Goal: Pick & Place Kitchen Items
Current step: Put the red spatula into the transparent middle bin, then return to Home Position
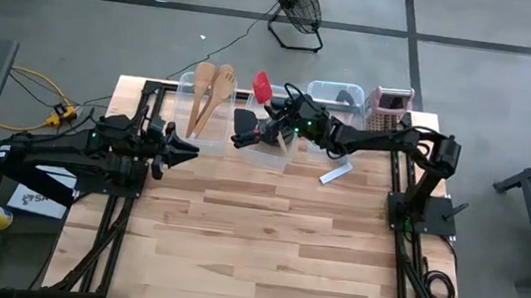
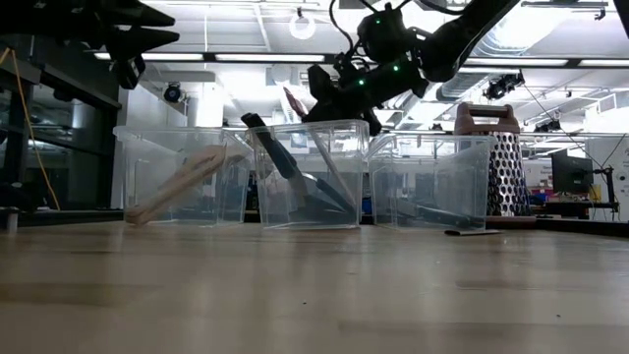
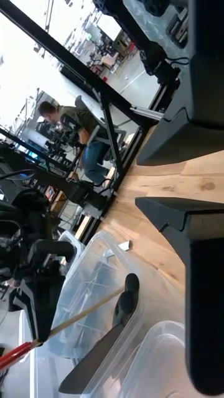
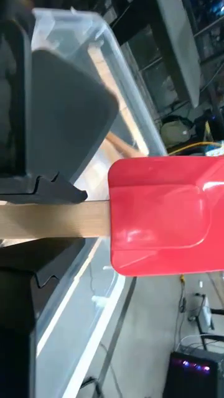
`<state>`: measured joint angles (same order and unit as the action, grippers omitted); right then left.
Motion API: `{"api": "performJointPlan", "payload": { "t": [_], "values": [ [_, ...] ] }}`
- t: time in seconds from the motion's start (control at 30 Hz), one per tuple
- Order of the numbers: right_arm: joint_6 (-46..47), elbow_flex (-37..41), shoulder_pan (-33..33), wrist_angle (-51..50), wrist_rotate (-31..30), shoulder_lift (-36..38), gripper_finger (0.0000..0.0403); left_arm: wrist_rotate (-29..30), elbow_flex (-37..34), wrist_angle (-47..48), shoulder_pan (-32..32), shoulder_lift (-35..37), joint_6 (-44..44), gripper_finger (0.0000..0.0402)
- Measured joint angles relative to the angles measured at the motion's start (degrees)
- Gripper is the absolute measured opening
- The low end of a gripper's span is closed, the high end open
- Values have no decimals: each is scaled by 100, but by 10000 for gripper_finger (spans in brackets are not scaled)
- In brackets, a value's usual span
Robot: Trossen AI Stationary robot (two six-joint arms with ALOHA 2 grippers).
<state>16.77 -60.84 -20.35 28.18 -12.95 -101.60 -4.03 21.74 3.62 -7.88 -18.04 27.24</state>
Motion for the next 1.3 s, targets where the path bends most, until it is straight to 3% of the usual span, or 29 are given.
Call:
{"api": "performJointPlan", "payload": {
  "t": [0.23, 0.5, 0.97, 1.13, 1.3],
  "values": [
    [13, 0, -47, -183, 2, 0, 63, 20, 0, 0, 0, 0, -6, 90],
    [-7, 0, -42, -190, -57, 0, 131, 29, 0, -2, 0, 0, -39, 90],
    [-296, 0, 93, -345, 138, 417, 127, 244, 2, -4, 0, -2, -148, 90],
    [-155, 0, 269, -1039, 135, 1018, 126, 223, 2, -2, 0, -2, -143, 90],
    [-147, 0, 587, -2456, 138, 1822, 127, 221, 2, -2, 0, -4, -155, 90]
  ]
}}
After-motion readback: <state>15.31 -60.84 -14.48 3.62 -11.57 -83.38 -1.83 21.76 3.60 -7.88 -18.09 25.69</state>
